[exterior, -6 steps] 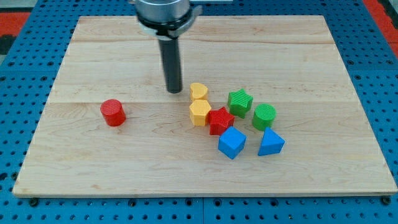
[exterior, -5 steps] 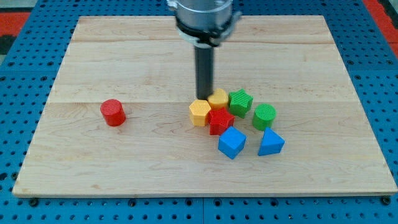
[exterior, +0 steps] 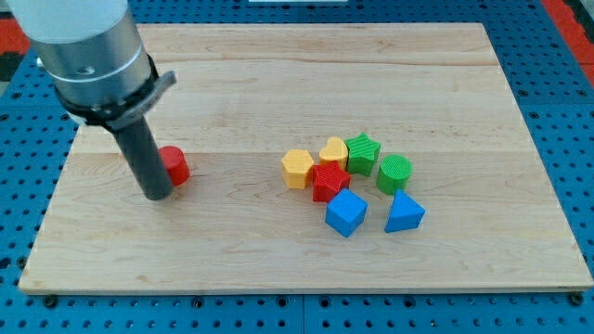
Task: Slide the red circle towards the red star
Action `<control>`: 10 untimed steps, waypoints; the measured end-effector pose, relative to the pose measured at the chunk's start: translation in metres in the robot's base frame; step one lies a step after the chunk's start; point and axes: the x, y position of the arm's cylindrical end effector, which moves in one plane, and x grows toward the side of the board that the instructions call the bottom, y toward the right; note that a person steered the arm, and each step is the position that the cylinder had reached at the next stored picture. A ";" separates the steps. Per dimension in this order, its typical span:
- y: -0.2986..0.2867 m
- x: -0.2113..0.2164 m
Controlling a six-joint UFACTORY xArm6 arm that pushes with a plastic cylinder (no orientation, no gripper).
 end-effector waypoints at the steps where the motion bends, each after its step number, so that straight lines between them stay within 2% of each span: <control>1: -0.071 -0.045; 2: 0.032 -0.045; 3: 0.100 -0.004; 4: 0.018 -0.013; 5: 0.070 0.018; 6: 0.108 0.023; 7: 0.076 0.038; 8: 0.102 0.068; 10: 0.216 0.069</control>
